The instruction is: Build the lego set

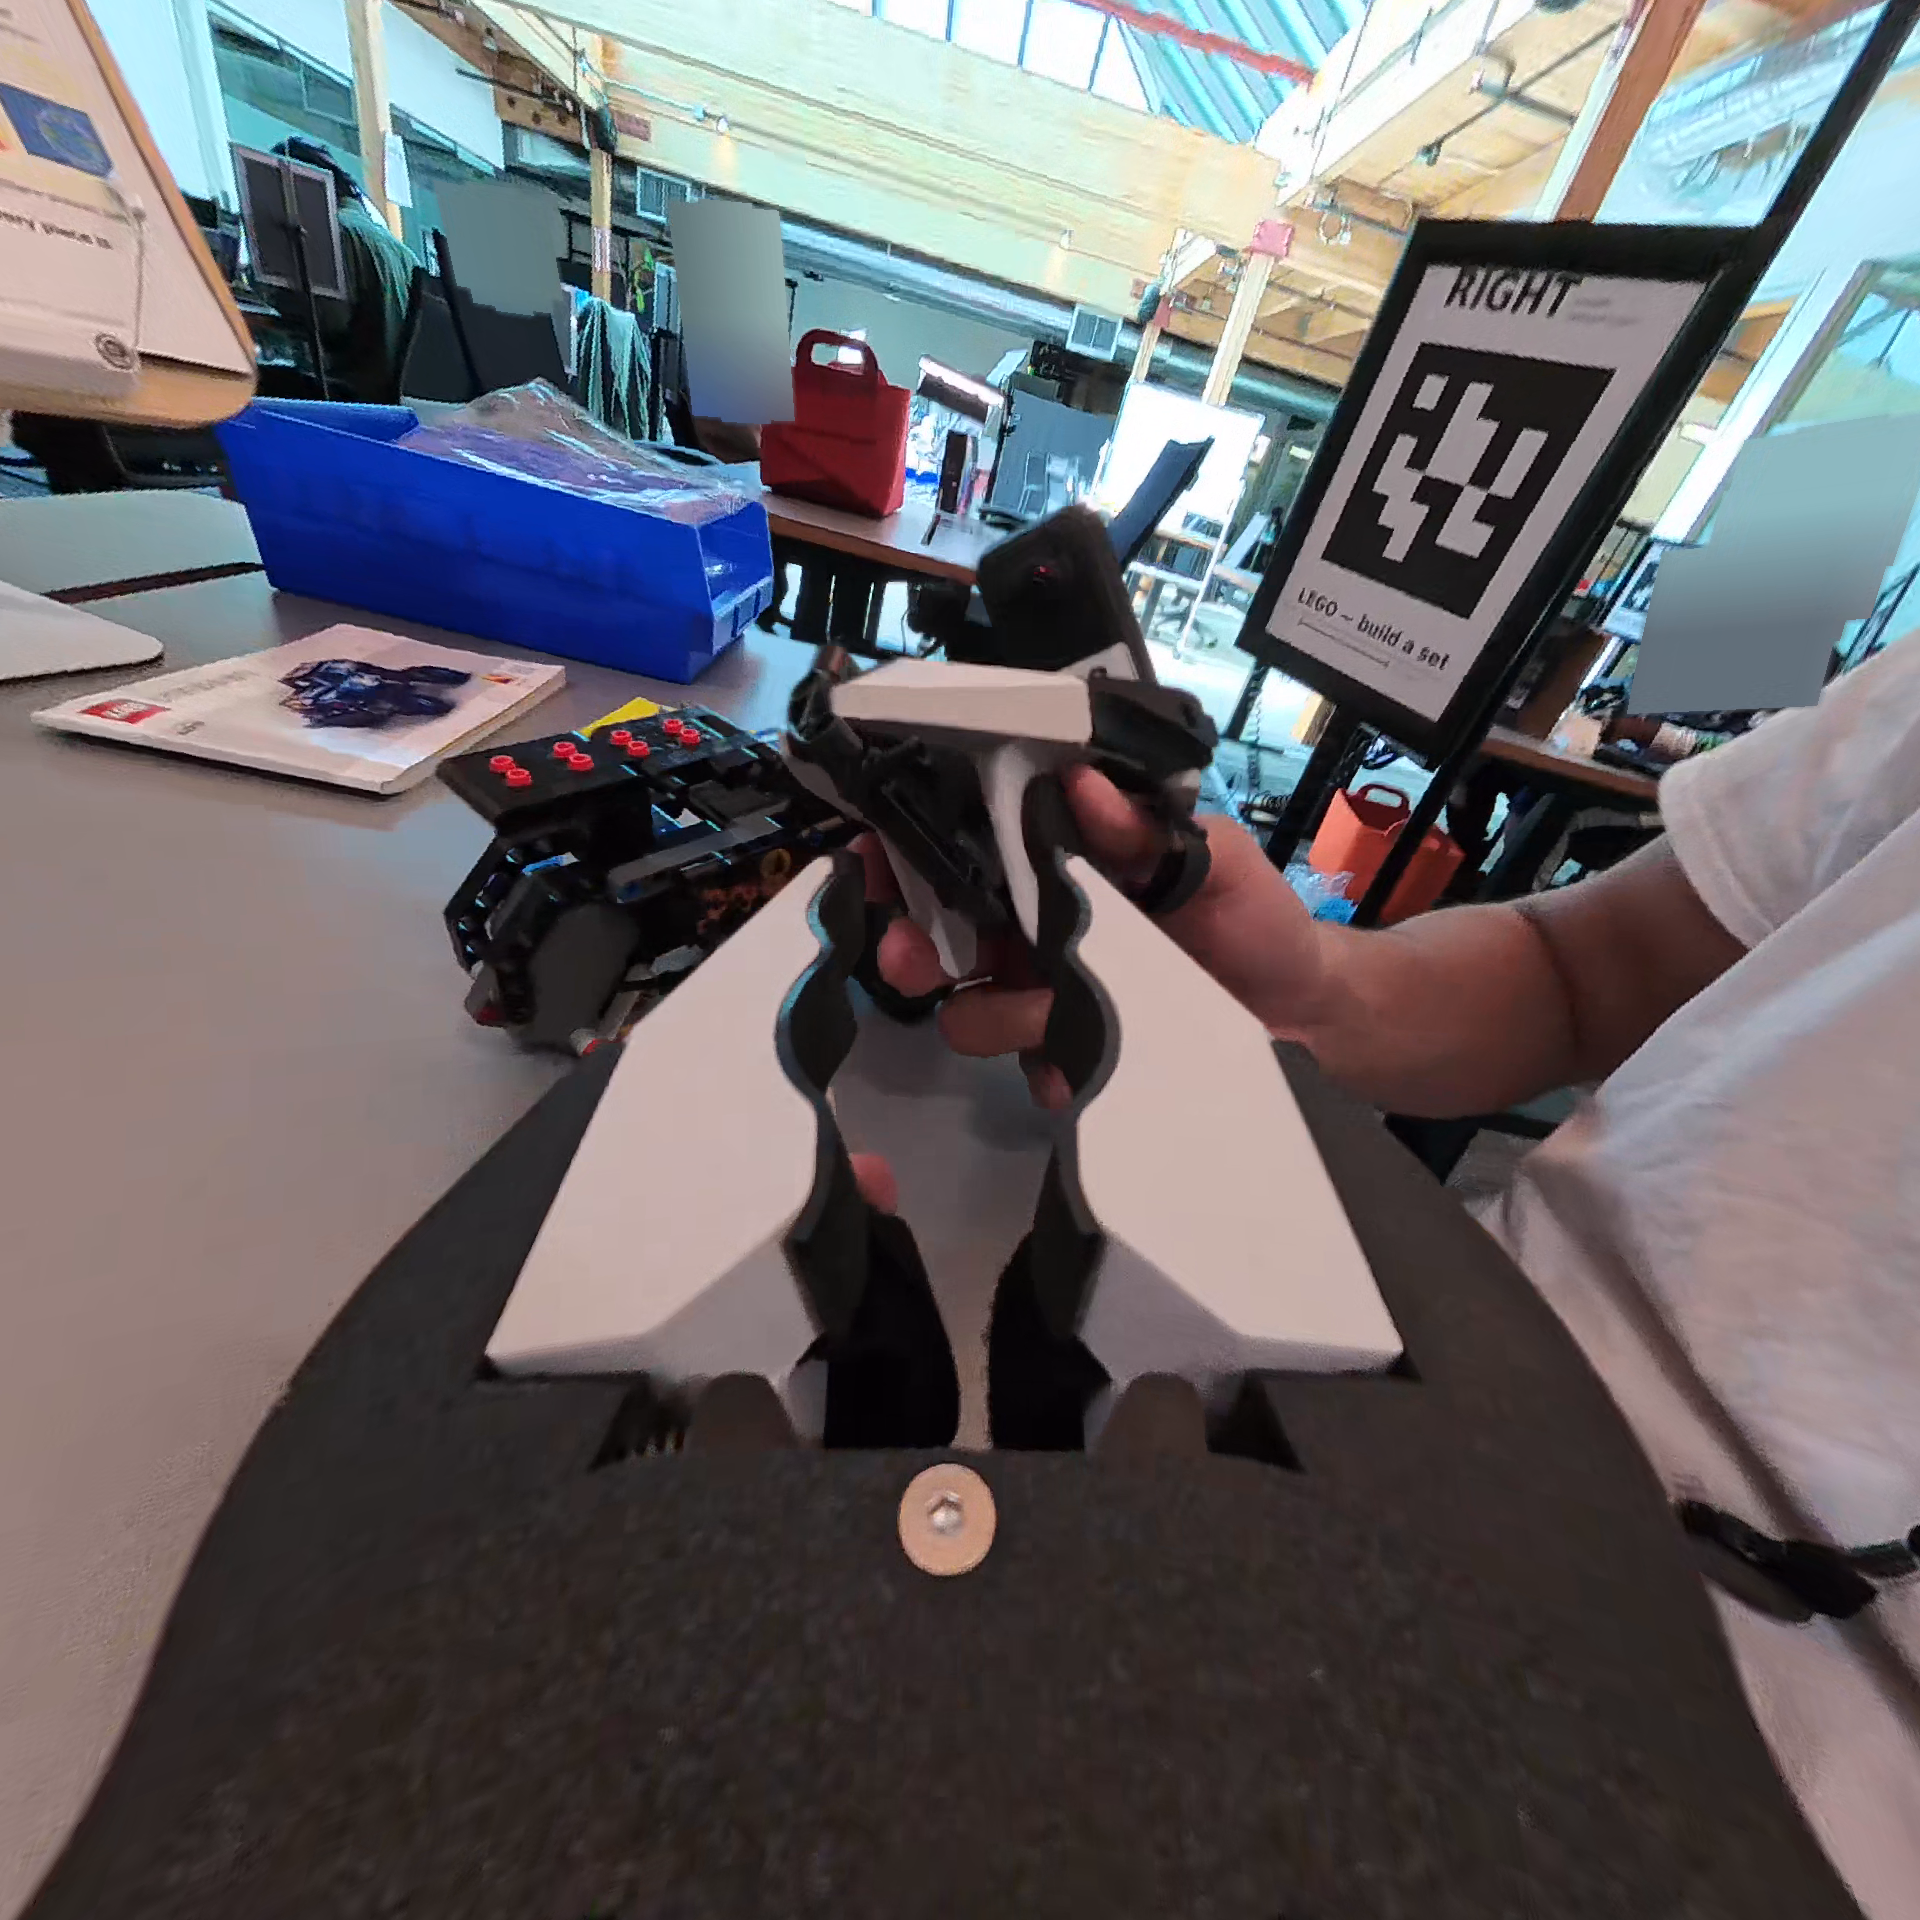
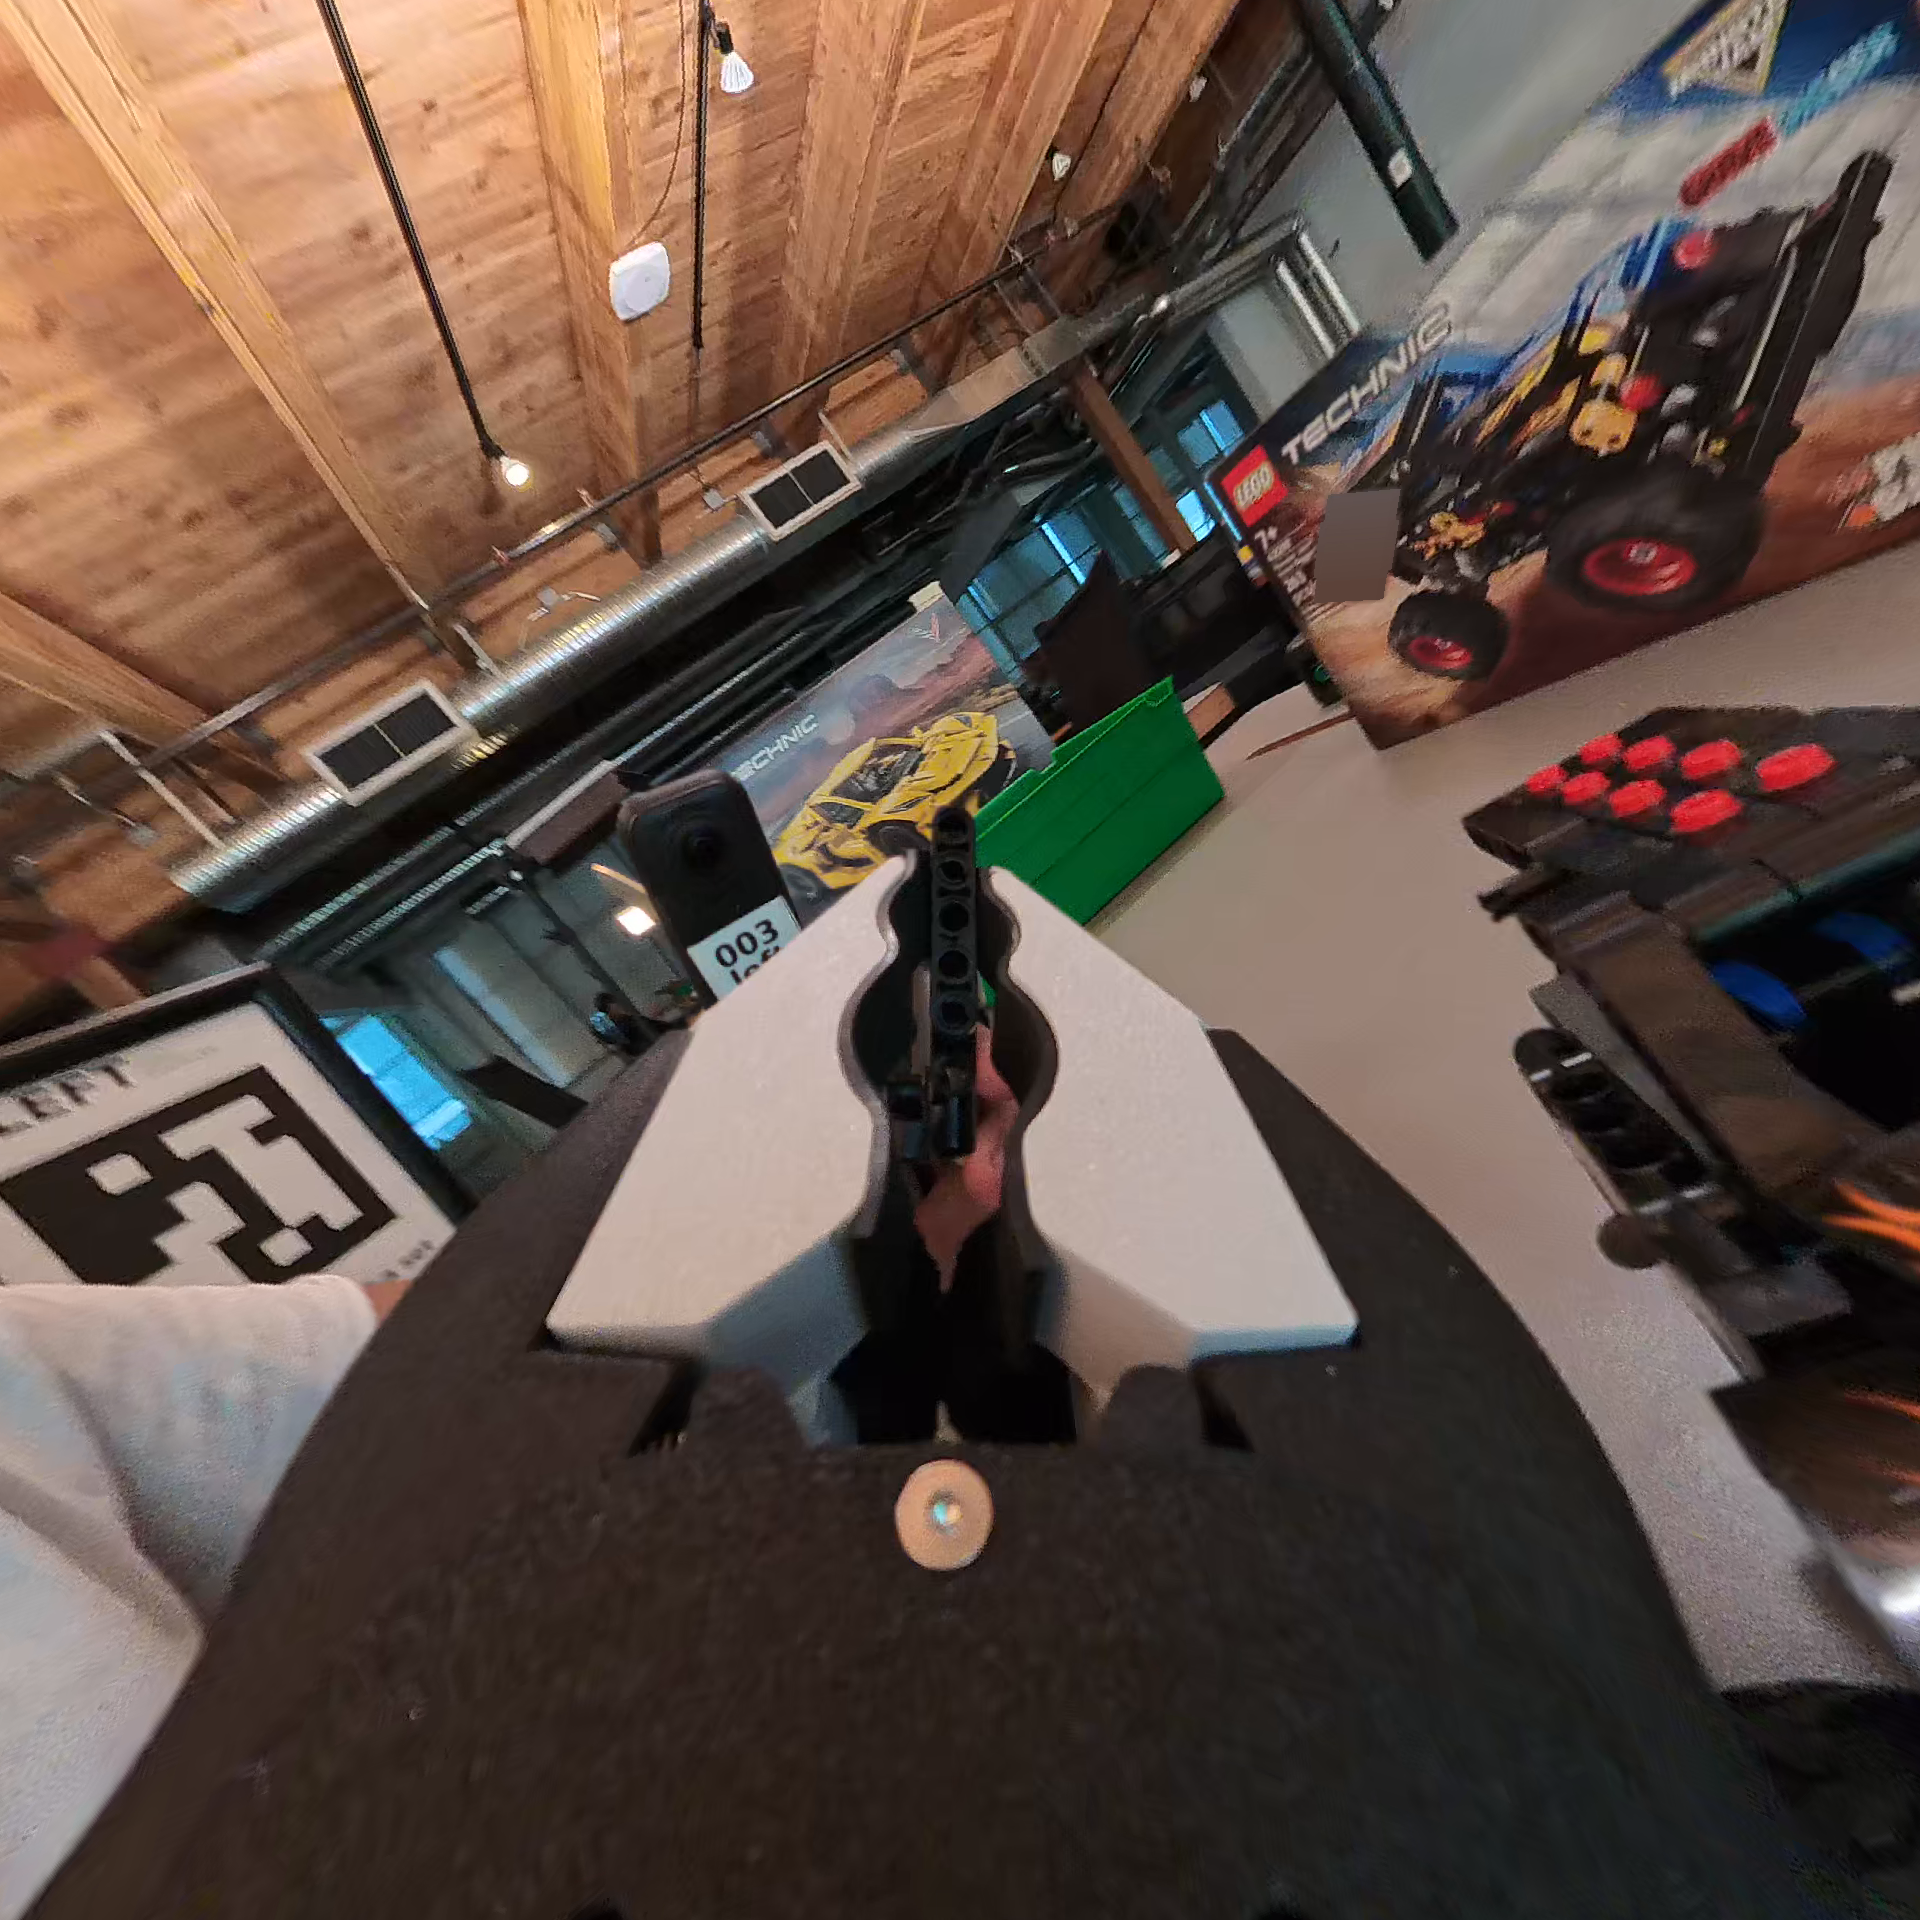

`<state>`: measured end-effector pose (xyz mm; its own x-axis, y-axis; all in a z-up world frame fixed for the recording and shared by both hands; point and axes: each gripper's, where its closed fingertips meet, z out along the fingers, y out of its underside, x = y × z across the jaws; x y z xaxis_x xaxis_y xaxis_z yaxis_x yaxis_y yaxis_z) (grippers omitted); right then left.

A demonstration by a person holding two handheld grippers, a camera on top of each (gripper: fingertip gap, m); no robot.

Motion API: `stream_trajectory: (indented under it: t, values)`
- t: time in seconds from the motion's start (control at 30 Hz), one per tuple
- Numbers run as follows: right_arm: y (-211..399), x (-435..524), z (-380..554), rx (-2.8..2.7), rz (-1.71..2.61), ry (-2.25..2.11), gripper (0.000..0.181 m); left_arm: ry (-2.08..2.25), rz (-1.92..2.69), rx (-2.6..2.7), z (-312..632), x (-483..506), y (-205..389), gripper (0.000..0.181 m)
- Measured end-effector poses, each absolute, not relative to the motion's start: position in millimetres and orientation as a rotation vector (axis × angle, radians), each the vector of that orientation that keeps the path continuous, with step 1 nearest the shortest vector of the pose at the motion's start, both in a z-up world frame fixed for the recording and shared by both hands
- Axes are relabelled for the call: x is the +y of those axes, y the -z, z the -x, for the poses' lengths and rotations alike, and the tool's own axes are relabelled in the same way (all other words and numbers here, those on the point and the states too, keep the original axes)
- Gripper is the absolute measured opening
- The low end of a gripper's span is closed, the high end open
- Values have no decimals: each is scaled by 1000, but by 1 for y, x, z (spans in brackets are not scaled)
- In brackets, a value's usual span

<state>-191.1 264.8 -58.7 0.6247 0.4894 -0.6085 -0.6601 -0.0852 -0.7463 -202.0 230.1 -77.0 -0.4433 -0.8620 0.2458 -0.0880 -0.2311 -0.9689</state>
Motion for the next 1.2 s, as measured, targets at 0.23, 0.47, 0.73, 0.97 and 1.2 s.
stream_trajectory:
  t: [0.23, 0.47, 0.73, 0.97, 1.2]
  values:
    - [46, 263, 207, 37, 1299, -809, 7, 1817, 1133, 1353, 204, 238, 63, 9]
    - [59, 274, 208, 108, 1368, -887, 11, 1648, 1156, 1368, 201, 256, 69, 8]
    - [71, 277, 221, -96, 1620, -403, 33, 485, 856, 1288, 213, 316, 69, 7]
    - [73, 280, 232, -126, 1706, -592, 16, 87, 494, 1276, 221, 298, 63, 7]
    - [72, 277, 237, -162, 1711, -591, 6, -42, 423, 1257, 220, 294, 63, 7]
